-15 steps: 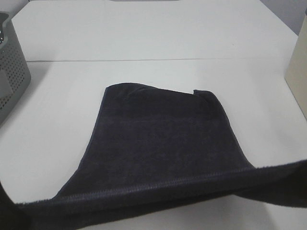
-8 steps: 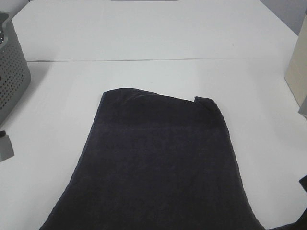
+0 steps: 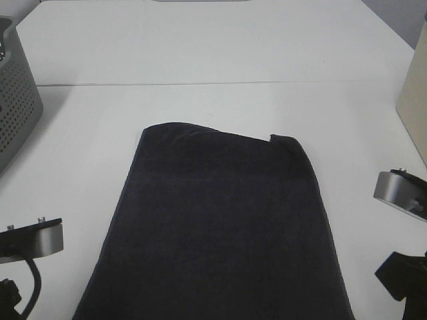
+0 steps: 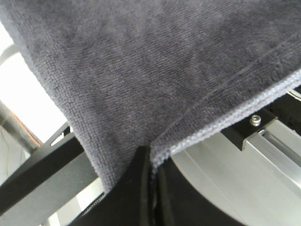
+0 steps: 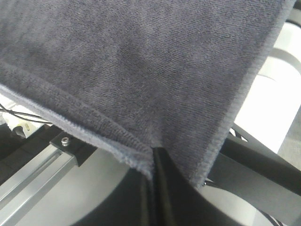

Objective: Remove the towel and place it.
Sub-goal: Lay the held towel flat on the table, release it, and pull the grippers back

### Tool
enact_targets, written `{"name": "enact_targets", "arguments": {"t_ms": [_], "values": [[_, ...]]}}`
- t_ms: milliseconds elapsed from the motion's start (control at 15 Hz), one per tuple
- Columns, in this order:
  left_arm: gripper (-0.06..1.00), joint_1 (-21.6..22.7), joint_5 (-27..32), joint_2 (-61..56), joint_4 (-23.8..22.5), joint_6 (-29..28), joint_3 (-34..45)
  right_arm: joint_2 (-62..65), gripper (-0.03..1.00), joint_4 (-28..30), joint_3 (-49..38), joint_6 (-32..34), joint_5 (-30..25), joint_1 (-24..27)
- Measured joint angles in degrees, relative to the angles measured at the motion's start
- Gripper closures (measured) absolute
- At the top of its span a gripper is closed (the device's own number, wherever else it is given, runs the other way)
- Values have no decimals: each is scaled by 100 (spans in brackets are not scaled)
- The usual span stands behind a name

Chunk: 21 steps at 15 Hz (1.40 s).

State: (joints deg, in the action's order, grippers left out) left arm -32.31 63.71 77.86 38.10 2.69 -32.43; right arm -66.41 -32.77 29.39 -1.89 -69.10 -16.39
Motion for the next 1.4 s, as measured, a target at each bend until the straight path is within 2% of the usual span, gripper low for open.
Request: {"name": "enact_targets", "arguments": {"t_ms": [267,467,800,1067,1200,1400], "values": [[94,29,-63,435,281,344,0,-716,96,218,0,-143,327,0],[94,29,-178,871,281,424,-166,-1226,96,350,0,-229,659,6],[94,-6,-189,1902,34,544,-619,-2137,96,309,6,-682,1031,23],[94,-510,-189,2452,-332,533,-968,-2853,96,46,-6,-1163,1346,57],[94,-584,-183,2515,-521,447,-1197,-2997,95,40,-17,-1346,1364,57],[93,-596,-143,2515,-762,235,-1249,-3008,88,57,-17,-1381,1369,57]]}}
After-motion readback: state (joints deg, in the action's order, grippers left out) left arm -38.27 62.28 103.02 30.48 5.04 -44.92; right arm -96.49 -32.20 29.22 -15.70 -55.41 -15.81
